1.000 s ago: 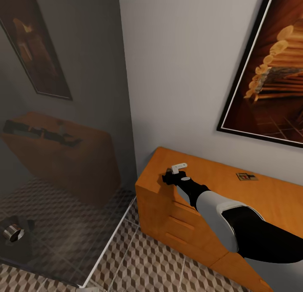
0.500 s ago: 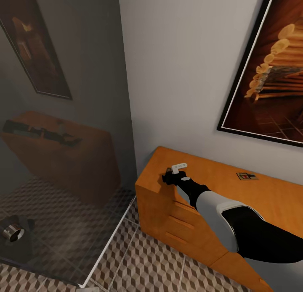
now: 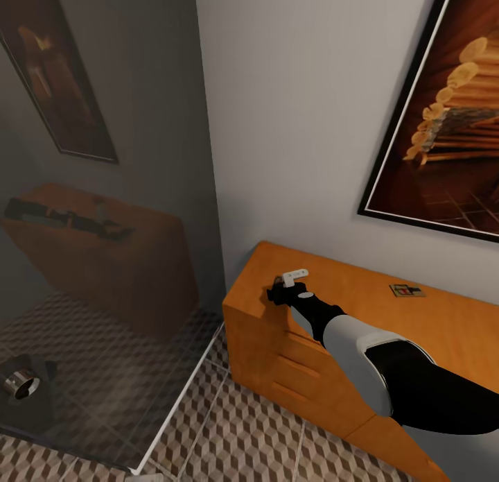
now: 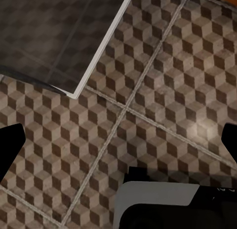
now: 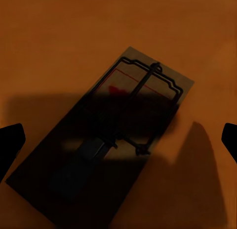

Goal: Take the four mousetraps from the cabinet in the bathroom and place them on the bathroom floor. Make sure all four end up on the same floor surface, and ensure that at least two of them are either under or directly next to the same bathroom sink.

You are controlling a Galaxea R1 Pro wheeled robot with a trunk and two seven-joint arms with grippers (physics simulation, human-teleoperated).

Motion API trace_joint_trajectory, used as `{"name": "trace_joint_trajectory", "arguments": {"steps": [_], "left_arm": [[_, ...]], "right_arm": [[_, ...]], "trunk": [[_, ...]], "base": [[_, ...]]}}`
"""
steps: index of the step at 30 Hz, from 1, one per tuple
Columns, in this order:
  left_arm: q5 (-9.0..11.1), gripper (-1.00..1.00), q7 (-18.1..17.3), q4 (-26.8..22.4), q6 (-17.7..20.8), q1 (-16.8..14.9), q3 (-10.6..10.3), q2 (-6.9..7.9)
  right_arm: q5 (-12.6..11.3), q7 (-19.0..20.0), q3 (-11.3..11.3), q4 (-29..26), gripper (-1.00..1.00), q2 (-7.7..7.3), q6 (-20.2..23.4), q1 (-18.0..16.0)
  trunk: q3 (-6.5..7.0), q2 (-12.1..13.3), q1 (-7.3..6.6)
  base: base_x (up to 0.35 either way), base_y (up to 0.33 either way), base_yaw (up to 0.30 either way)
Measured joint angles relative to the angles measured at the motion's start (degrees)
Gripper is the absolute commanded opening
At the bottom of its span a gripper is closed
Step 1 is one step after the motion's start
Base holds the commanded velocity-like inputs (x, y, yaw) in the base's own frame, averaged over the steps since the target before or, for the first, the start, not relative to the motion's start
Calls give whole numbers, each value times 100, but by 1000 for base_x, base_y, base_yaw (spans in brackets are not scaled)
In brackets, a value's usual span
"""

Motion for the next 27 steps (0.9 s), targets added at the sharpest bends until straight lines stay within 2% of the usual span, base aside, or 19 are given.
{"name": "trace_joint_trajectory", "arguments": {"steps": [27], "left_arm": [[1,100,0,0,0,0,0,0]], "right_arm": [[0,0,-2,0,100,0,0,0]], "trunk": [[-33,0,0]], "base": [[0,0,0]]}}
